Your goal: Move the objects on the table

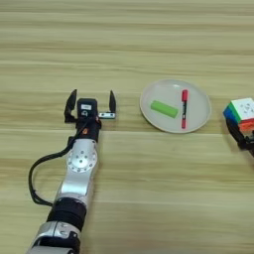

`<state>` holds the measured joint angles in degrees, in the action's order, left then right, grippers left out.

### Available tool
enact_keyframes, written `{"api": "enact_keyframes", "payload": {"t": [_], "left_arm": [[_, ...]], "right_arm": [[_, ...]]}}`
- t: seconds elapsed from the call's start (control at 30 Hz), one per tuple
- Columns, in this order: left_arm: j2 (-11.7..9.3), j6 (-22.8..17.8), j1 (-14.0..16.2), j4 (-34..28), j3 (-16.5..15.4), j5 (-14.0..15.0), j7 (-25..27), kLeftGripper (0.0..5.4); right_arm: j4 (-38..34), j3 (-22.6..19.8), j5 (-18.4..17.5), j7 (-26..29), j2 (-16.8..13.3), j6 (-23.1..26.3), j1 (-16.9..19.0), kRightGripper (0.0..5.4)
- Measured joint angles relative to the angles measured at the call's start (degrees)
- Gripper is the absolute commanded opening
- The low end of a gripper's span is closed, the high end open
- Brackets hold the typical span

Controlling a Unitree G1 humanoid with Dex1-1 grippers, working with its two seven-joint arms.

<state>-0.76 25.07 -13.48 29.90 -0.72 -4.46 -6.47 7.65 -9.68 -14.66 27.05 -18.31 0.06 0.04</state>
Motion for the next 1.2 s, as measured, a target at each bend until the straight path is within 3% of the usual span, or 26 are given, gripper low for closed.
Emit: {"api": "enact_keyframes", "payload": {"t": [0.3,0.43,0.7,1.2], "left_arm": [[-0.01,-0.01,0.0,-0.01,0.01,0.0,-0.04,5.4],[-0.01,-0.02,0.0,-0.02,0.02,-0.01,-0.06,5.4],[-0.01,-0.03,0.0,-0.02,0.02,-0.01,-0.07,5.4],[0.0,-0.07,0.02,-0.34,0.14,-0.01,-0.06,5.4]], "right_arm": [[-5.35,1.66,-3.62,7.81,-1.34,2.25,2.51,3.35],[-8.39,4.62,-3.7,11.08,-1.56,2.18,4.75,3.35],[-11.02,10.27,-2.42,14.21,-1.57,1.62,7.36,3.35],[-8.31,17.15,2.3,14.48,0.14,-0.86,7.43,3.35]]}}
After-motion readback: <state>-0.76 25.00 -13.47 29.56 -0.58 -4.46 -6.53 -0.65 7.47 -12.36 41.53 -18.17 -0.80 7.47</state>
